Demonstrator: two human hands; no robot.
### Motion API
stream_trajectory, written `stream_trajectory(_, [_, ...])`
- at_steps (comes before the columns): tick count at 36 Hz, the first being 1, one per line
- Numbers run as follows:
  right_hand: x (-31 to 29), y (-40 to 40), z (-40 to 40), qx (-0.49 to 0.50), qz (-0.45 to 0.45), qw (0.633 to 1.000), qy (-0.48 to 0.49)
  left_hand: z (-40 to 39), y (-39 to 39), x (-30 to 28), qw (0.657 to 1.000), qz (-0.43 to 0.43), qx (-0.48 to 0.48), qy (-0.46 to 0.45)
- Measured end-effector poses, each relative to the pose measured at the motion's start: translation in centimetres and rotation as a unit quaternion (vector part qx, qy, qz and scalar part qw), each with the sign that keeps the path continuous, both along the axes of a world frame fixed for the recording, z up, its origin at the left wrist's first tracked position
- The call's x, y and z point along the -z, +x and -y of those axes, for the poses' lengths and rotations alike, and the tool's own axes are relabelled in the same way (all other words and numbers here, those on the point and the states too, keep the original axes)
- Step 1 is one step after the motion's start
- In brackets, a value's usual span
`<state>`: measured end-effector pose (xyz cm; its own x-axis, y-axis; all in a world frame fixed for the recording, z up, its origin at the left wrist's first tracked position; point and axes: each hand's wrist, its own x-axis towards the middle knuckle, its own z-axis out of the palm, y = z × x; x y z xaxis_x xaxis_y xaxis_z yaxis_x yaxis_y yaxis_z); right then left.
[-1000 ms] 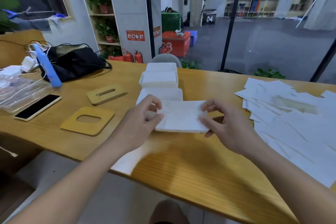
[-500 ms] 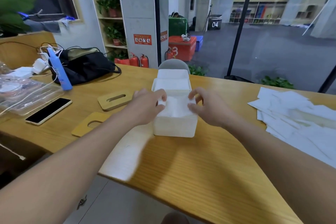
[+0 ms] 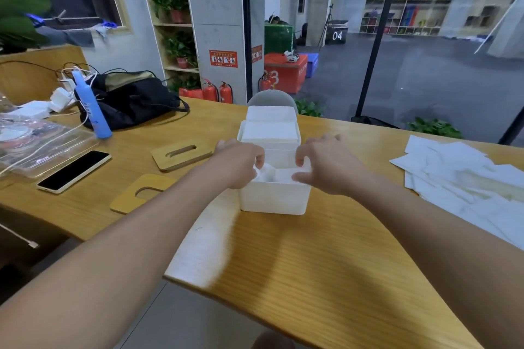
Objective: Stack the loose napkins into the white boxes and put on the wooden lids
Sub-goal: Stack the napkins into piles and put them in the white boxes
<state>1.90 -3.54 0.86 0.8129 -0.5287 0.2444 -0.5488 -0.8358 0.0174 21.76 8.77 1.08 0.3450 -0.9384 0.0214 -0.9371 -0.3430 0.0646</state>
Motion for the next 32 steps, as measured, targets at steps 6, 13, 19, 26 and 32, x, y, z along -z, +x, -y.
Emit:
stream_trajectory(6, [0.1,0.5,0.7,0.024,0.006,0.995,0.093,-0.2,-0.2,0.0,0.998,0.068,-0.002,-0.006])
stream_trajectory(13, [-0.2,1.6,0.9,0.037,-0.019,0.984,0.174,0.1,0.2,-0.1,0.999,0.016,0.028,0.0])
stream_trajectory(19, [-0.6,1.2,0.3,0.035,0.017,0.982,0.186,0.0,-0.3,-0.8,0.998,0.055,0.037,-0.003])
stream_trajectory(26, [-2.0,-2.7,-1.1,0.028,0.169,0.96,0.221,-0.1,-3.5,-1.9,0.986,0.043,0.069,-0.145])
stream_trajectory(32, [-1.4,-9.5,-2.2,0.042,0.199,0.957,0.206,1.2,-9.7,-1.1,0.966,-0.017,0.171,-0.196])
